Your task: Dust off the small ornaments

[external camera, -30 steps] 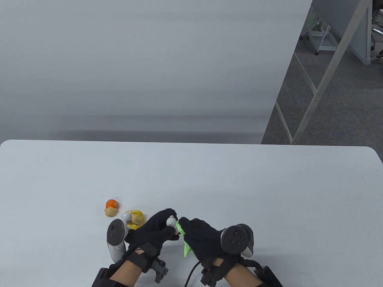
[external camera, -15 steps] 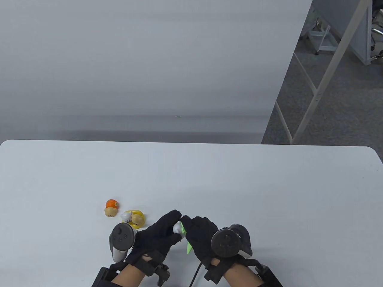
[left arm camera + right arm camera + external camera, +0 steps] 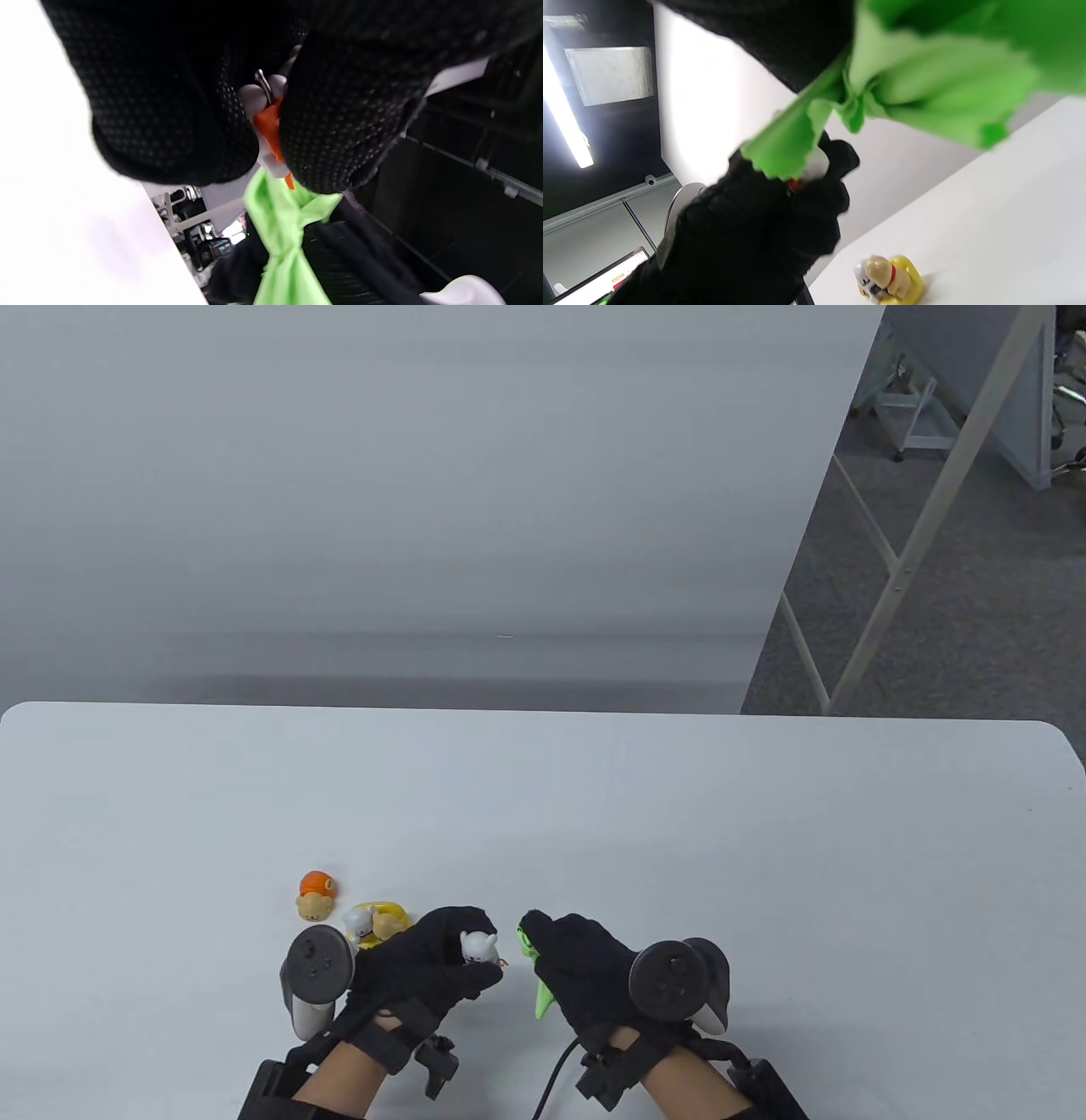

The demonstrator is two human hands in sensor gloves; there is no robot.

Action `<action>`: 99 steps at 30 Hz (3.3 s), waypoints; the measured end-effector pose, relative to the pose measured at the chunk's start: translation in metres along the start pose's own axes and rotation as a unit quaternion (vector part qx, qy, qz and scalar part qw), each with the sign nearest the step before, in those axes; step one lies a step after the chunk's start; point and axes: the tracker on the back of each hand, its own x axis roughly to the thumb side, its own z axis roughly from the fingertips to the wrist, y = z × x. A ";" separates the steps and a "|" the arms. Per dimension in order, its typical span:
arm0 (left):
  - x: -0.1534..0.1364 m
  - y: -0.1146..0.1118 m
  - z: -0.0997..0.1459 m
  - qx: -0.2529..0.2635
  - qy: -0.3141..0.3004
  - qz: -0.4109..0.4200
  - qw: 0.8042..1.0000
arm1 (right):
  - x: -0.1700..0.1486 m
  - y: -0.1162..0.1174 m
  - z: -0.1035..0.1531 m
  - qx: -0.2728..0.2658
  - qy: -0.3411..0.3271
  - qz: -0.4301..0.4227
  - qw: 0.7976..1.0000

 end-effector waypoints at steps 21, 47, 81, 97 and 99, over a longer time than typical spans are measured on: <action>0.024 -0.022 0.000 -0.024 -0.035 -0.224 0.974 | 0.032 0.029 0.004 0.052 -0.148 0.223 0.962; -0.013 0.005 0.002 -0.024 0.125 0.089 0.988 | -0.020 0.016 0.018 -0.010 0.049 -0.037 0.998; 0.012 -0.015 0.002 -0.015 0.076 0.019 0.997 | -0.005 0.019 0.008 -0.036 0.023 -0.092 0.995; 0.015 0.017 -0.003 0.084 0.067 0.052 0.993 | 0.003 0.021 0.011 -0.013 0.015 -0.068 0.997; 0.030 0.018 -0.008 0.050 0.036 0.016 0.998 | -0.001 0.011 0.009 -0.036 0.033 -0.095 0.994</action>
